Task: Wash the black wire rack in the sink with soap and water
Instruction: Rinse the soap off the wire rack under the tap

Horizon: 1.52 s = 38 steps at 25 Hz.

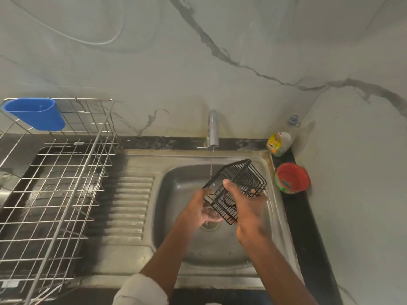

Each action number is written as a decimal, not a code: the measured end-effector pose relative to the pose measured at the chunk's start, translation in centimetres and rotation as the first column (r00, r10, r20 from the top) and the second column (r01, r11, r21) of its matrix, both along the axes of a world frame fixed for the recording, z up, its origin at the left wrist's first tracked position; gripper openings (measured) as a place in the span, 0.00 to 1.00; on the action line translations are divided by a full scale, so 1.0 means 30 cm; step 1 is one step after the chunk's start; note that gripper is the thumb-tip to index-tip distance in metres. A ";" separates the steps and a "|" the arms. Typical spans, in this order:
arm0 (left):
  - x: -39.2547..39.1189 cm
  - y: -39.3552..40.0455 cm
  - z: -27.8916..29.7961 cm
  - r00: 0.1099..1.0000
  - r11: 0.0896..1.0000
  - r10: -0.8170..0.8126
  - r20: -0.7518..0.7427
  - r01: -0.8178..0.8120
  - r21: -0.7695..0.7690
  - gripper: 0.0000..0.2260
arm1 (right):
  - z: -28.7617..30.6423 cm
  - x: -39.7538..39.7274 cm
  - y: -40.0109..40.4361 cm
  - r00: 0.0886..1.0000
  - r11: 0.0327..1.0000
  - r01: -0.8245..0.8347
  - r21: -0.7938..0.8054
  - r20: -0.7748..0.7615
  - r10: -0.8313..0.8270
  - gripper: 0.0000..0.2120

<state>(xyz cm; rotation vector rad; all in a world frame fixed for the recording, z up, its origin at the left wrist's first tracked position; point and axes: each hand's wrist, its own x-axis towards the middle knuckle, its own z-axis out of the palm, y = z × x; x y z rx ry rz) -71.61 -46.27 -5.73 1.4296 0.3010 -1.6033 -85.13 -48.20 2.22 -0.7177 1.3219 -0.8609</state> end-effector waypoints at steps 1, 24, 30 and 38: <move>-0.026 -0.003 0.010 0.998 0.998 0.061 0.009 -0.060 -0.024 0.17 | -0.002 -0.010 0.007 1.000 1.000 0.009 0.023 -0.007 -0.008 0.48; 0.158 -0.054 0.037 0.899 0.931 -0.277 0.339 0.339 -0.139 0.19 | -0.051 -0.047 -0.241 0.964 0.928 -0.258 0.267 0.013 0.264 0.32; 0.146 -0.021 0.076 0.807 0.858 -0.414 0.421 0.501 -0.116 0.18 | -0.122 -0.051 -0.224 0.957 0.930 -0.253 0.266 -0.069 0.280 0.48; 0.191 0.069 0.050 0.785 0.821 -0.476 0.396 0.558 -0.120 0.26 | -0.080 -0.062 -0.153 0.979 0.982 -0.189 0.002 -0.080 0.188 0.45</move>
